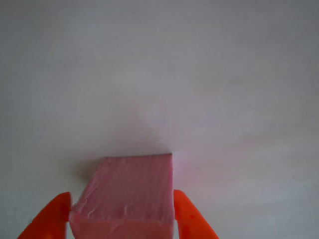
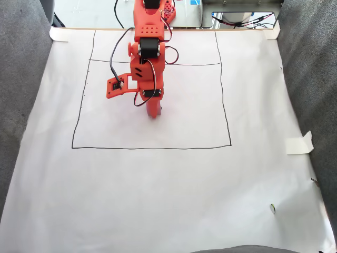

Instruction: Grasp the colored block, Place it on the black dot, and then return the arm to the default position.

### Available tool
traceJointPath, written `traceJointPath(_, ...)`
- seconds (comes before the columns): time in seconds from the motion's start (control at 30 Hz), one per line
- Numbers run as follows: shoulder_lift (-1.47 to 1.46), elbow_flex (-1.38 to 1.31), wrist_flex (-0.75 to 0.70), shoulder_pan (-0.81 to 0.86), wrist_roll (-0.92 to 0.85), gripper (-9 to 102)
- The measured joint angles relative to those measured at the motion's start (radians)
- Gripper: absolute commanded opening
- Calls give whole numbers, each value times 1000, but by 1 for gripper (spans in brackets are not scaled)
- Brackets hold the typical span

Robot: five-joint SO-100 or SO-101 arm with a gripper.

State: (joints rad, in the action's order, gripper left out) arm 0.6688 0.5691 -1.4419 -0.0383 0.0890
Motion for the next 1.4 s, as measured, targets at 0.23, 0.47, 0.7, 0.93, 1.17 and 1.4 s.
traceJointPath(0.23, 58, 44, 3, 2, -9, 35)
traceJointPath(0.47, 253, 224, 63, 0, -18, 32)
traceJointPath(0.7, 463, 380, 83, -12, -28, 27)
traceJointPath(0.93, 816, 670, 163, -54, -28, 15)
traceJointPath(1.17, 1267, 1009, 238, -51, -28, 5)
traceJointPath(1.4, 1727, 1416, 308, -94, -37, 3)
